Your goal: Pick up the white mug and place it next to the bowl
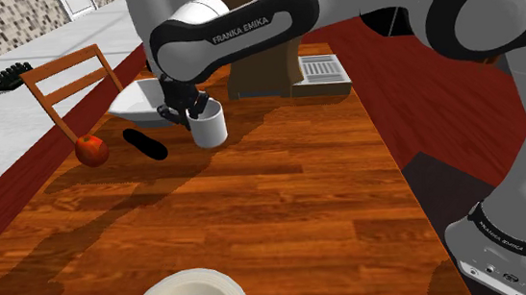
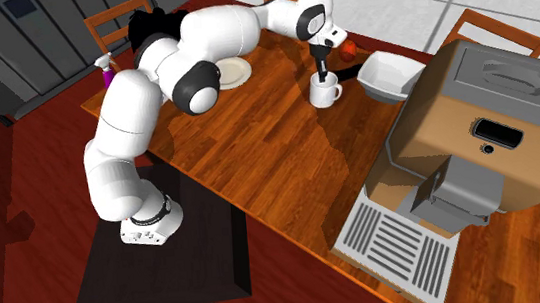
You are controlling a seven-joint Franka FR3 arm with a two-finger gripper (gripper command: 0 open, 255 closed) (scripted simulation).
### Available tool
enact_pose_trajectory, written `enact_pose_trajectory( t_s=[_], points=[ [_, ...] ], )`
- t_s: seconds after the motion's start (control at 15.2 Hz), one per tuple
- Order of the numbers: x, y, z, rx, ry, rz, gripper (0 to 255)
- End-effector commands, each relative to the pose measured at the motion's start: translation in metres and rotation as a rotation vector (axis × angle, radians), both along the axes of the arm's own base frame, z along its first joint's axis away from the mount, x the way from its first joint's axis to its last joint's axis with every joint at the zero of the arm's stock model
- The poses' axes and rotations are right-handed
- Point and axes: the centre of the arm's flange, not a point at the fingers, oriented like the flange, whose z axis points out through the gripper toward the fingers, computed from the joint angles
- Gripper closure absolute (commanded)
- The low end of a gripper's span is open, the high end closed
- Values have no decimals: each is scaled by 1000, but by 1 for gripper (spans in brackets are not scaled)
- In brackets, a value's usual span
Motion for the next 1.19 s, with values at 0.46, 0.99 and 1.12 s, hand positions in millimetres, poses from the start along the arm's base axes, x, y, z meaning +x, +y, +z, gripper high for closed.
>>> enact_pose_trajectory(
  t_s=[0.46, 0.99, 1.12],
  points=[
    [0, 0, -36, 1, -1, 0, 255],
    [0, 0, -36, 1, -1, 0, 0],
    [0, 0, -36, 1, -1, 0, 0]
  ],
)
